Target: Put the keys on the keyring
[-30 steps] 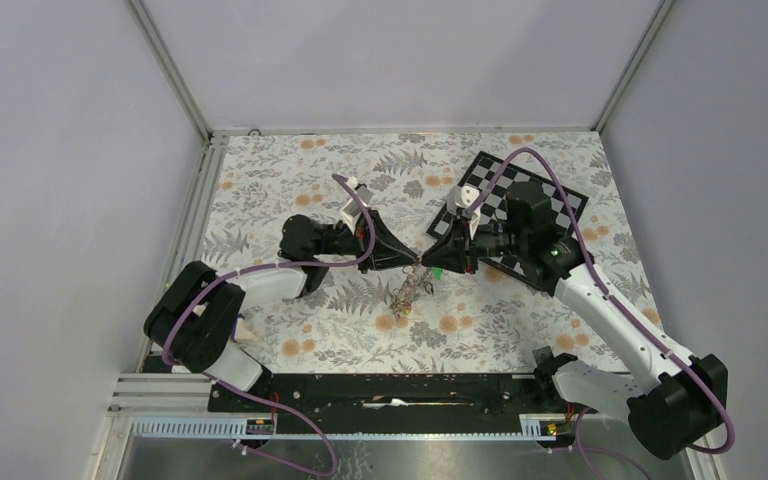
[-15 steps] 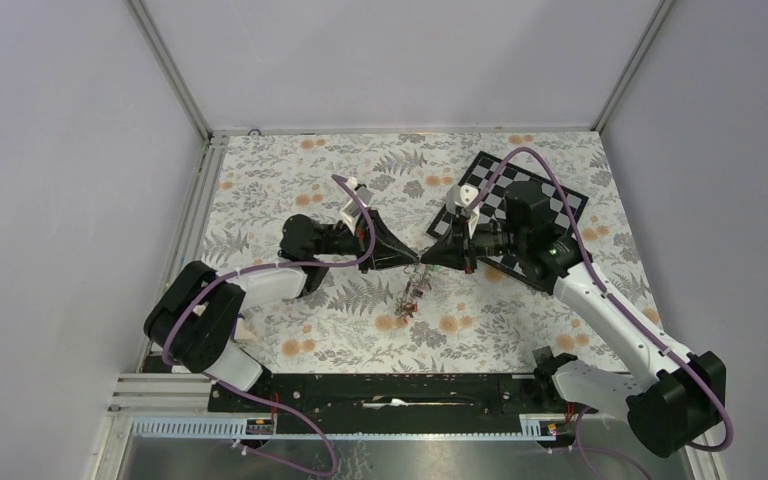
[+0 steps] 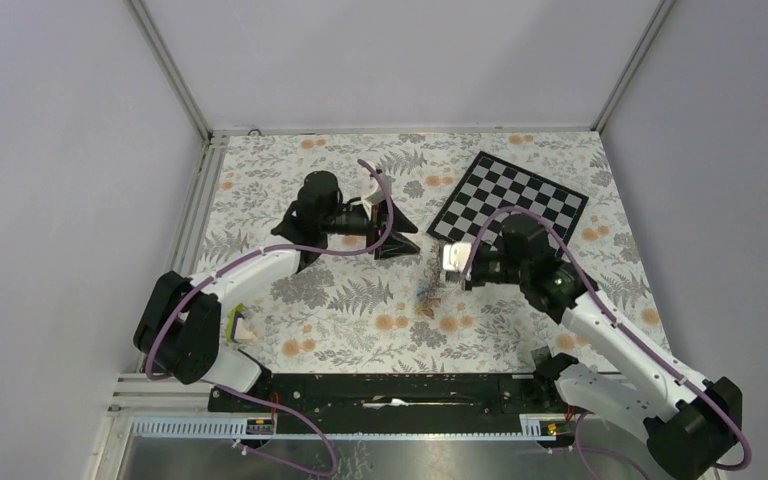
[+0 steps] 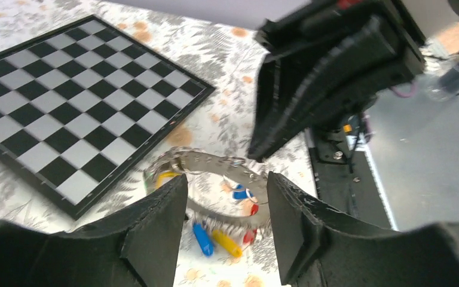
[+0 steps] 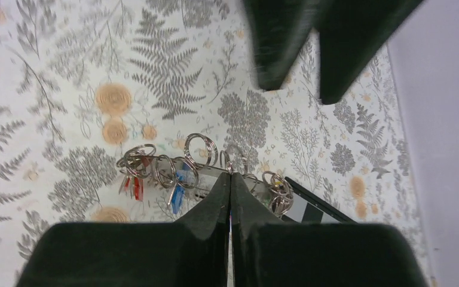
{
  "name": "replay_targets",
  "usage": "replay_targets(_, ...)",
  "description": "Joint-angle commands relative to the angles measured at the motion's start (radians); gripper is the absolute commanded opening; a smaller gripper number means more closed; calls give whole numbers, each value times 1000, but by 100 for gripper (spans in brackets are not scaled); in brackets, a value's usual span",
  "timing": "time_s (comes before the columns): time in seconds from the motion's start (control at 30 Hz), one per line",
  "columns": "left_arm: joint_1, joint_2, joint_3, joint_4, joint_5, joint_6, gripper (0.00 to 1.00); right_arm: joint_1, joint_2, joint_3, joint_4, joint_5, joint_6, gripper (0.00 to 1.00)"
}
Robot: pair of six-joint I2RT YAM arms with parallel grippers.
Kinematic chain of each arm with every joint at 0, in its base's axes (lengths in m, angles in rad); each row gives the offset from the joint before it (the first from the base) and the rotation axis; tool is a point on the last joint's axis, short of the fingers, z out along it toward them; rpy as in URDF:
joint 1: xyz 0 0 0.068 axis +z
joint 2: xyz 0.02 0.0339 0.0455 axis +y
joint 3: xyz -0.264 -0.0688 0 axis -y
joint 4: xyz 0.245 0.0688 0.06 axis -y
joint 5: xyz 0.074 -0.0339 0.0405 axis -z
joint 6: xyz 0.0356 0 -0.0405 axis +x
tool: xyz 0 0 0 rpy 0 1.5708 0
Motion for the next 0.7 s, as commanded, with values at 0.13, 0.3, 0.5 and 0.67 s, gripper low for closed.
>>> replay_targets(0.13,4,-10,86,-354,-175,289,56,126,-119,-159,156,216,-309,0)
replay_targets(0.3,4,-9,71,-347,-174,314,56,142,-146,-210,194,257,-347,0)
replay_targets(0.5,-10,-13,49,-347,-75,403,53,146,-139,-201,200,261,-288,0)
replay_targets(0.67,-55,8,98,-390,-50,472,48,144,-56,-85,103,217,-66,0)
